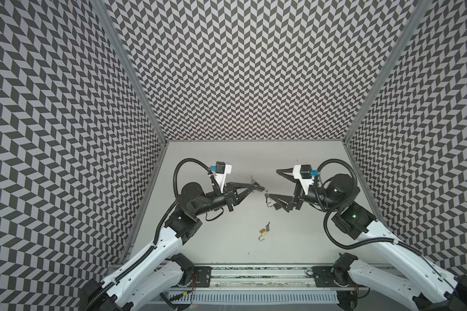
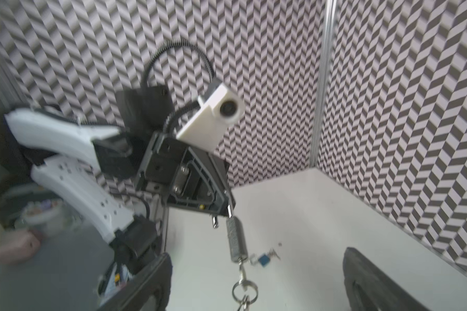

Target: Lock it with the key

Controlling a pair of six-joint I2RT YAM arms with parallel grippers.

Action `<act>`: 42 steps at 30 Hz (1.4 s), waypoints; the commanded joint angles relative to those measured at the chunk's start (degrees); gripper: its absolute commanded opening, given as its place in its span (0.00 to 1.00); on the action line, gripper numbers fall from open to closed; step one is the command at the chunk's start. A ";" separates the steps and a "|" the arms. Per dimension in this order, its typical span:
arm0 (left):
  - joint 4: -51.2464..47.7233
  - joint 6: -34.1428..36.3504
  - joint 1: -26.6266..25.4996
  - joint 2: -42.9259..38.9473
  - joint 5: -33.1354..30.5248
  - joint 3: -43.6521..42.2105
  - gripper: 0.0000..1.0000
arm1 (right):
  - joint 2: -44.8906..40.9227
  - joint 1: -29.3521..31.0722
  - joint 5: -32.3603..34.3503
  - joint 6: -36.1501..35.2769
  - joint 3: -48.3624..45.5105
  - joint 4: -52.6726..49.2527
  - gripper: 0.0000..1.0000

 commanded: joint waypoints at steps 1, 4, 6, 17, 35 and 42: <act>9.68 -2.83 -0.22 -0.47 1.63 -0.64 0.00 | 0.60 -1.37 -14.08 18.96 -3.43 25.74 0.94; 13.36 -3.83 -0.24 0.01 3.16 -1.01 0.00 | 2.40 -1.29 -17.18 23.30 -2.51 28.95 0.89; 15.72 -4.40 -0.29 0.21 3.85 -1.34 0.00 | 3.61 -1.10 -17.57 25.98 -2.39 30.89 0.86; 22.37 -5.12 -2.90 2.00 4.59 -1.68 0.00 | 3.94 3.25 -10.20 22.78 -1.56 24.02 0.75; 23.60 -5.65 -3.75 2.28 5.14 -0.82 0.00 | 6.66 7.60 -8.19 27.97 -2.95 32.52 0.48; 23.72 -5.65 -3.84 2.38 5.21 -0.60 0.00 | 7.00 7.60 -5.83 26.76 -2.98 29.16 0.52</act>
